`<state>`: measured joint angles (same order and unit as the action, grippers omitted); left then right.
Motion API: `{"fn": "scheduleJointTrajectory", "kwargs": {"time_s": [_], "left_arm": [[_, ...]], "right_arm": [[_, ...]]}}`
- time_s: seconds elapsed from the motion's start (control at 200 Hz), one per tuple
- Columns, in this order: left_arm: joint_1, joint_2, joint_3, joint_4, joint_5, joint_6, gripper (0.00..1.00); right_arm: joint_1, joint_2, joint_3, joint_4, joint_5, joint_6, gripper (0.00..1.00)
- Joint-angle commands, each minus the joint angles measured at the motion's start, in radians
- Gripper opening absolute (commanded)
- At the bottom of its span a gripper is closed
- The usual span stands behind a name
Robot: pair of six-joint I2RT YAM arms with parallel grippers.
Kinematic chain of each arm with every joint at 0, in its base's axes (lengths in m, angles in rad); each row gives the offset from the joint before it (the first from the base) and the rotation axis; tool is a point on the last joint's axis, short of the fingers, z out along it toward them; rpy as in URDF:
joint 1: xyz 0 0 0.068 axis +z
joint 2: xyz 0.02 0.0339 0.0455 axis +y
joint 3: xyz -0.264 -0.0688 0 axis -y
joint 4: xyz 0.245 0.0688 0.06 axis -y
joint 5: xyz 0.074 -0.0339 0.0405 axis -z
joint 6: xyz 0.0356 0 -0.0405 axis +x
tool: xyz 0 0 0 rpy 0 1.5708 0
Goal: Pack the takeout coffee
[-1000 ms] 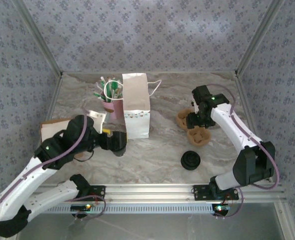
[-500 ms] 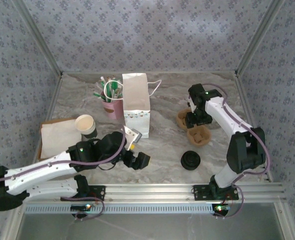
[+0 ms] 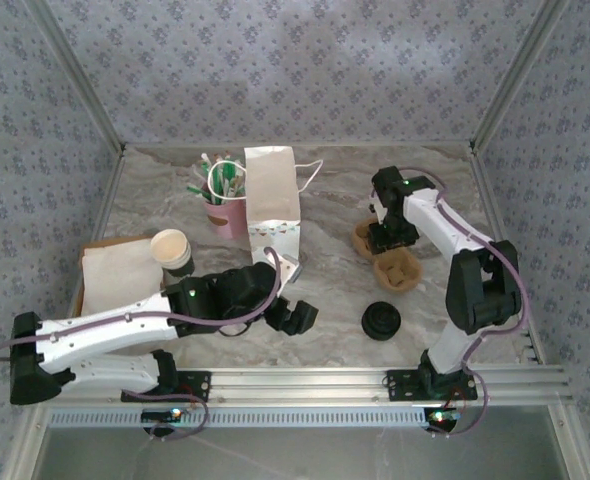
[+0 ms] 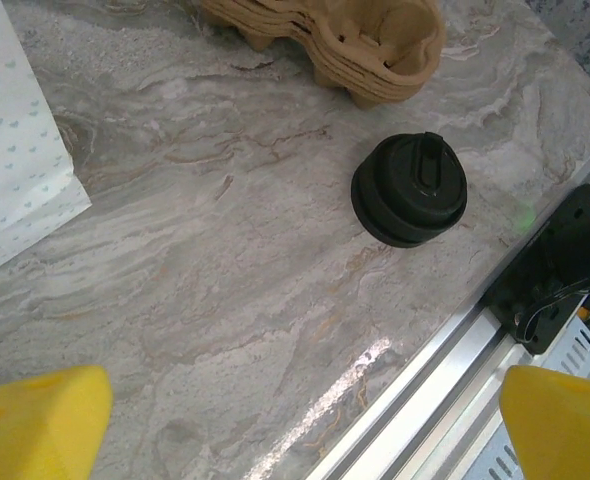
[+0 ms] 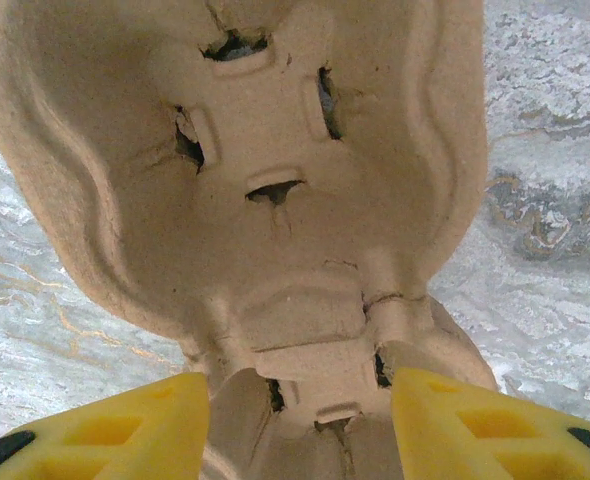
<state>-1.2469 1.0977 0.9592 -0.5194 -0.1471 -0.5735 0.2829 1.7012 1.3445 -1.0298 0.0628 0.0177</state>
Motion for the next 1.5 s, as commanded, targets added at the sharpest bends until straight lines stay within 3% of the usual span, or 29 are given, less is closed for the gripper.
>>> {"fn": "scheduleJointTrajectory", "kwargs": {"time_s": [0.0, 1.494], "left_arm": [[-0.009, 0.017, 0.039, 0.015, -0.016, 0.017, 0.99], [-0.009, 0.038, 0.064, 0.012, -0.011, 0.029, 1.00]], "right_arm": [[-0.005, 0.027, 0.041, -0.011, -0.016, -0.022, 0.53], [0.016, 0.086, 0.005, -0.036, 0.033, -0.018, 0.53]]}}
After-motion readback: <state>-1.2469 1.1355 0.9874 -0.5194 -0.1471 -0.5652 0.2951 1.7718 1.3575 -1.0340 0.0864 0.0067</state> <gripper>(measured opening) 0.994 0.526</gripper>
